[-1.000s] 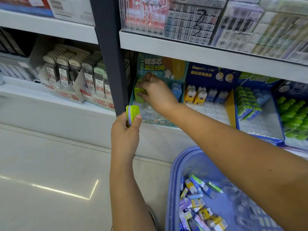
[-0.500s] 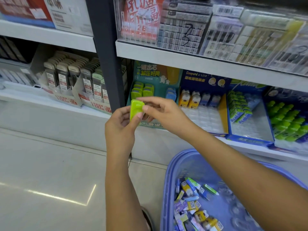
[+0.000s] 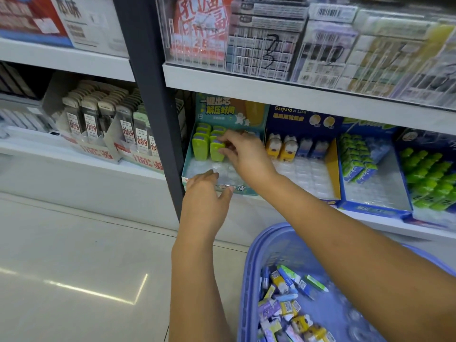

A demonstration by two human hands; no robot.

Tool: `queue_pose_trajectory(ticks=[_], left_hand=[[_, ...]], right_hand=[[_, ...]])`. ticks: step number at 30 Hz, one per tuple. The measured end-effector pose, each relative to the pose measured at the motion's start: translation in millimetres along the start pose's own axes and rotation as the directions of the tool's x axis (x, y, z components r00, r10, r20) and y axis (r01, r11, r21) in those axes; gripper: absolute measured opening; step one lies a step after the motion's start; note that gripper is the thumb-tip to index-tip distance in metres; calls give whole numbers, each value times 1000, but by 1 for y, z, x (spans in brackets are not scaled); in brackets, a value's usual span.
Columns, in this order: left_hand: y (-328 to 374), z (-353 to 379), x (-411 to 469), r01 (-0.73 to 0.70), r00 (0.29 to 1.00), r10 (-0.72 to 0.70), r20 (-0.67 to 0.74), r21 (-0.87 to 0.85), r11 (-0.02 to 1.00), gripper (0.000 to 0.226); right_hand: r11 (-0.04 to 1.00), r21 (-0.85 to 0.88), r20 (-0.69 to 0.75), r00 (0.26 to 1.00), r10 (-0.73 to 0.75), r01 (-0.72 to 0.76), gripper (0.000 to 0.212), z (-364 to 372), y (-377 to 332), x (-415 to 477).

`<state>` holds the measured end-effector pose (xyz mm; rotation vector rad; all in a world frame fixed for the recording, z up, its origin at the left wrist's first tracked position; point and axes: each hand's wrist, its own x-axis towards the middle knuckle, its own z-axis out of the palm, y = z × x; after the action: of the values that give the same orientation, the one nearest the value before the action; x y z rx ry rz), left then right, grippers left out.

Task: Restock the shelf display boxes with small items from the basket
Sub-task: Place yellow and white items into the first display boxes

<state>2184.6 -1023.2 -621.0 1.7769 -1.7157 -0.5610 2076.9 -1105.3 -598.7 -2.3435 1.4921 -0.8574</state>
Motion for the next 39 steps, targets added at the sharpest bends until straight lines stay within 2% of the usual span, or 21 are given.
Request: queue_pose_trajectory(ticks=[3,8,11,15,17,20,22,25,27,28,29,31,33,35,37,39], left_hand=[[-1,-1,-1,0,1000,0,12,8,1000,49],[-1,-1,0,7,1000,-8,22,20,1000,50],[-1,-2,0,12,1000,-13,24,15,1000,49],[3,-4,-4,18,999,-18,43,9,1000,49],[7,-6,-10,20,999,-20,42,-10,1000,49],[19,-8,-22,-29,999,28,-21,-45,999,44],[32,-11,-28,-73,994,65,-87,-95,993,31],[56,-6,-33,-116,993,118,0,-162,980,20],[72,13,-39,-106,975,139,171,-188,976,24],[79,28,-43,-104,953,144,268,-156,982,25],[85,46,-49,-116,918,143,370,-94,989,25],[94,90,-67,-167,802,122,585,23,986,19],[98,137,-94,-244,612,88,786,82,966,16],[96,181,-127,-350,417,58,907,101,931,20],[86,214,-158,-434,259,38,965,82,897,31],[69,239,-180,-489,184,-9,983,100,866,43]], right_hand=[[997,-73,56,998,-16,20,30,2,-1,3],[955,-251,62,987,-145,156,32,0,1,8],[933,-329,130,985,-110,147,37,3,3,14],[921,-378,164,986,-38,99,29,-2,1,14],[905,-416,199,980,-9,93,32,-7,-6,12],[941,-334,264,964,32,60,50,-26,-11,-7],[975,-220,222,975,19,31,55,-47,-7,-33],[995,-88,109,993,52,-43,24,-86,15,-99],[983,-99,205,963,175,-158,14,-103,43,-152],[966,-134,310,916,254,-222,14,-106,59,-179],[943,-190,433,838,332,-275,17,-105,75,-207],[884,-328,634,616,467,-333,28,-97,108,-259],[846,-422,757,387,526,-326,43,-84,134,-304],[839,-468,823,209,528,-277,57,-71,154,-341],[849,-474,858,96,505,-233,66,-59,168,-369],[863,-460,879,29,475,-211,65,-51,177,-384]])
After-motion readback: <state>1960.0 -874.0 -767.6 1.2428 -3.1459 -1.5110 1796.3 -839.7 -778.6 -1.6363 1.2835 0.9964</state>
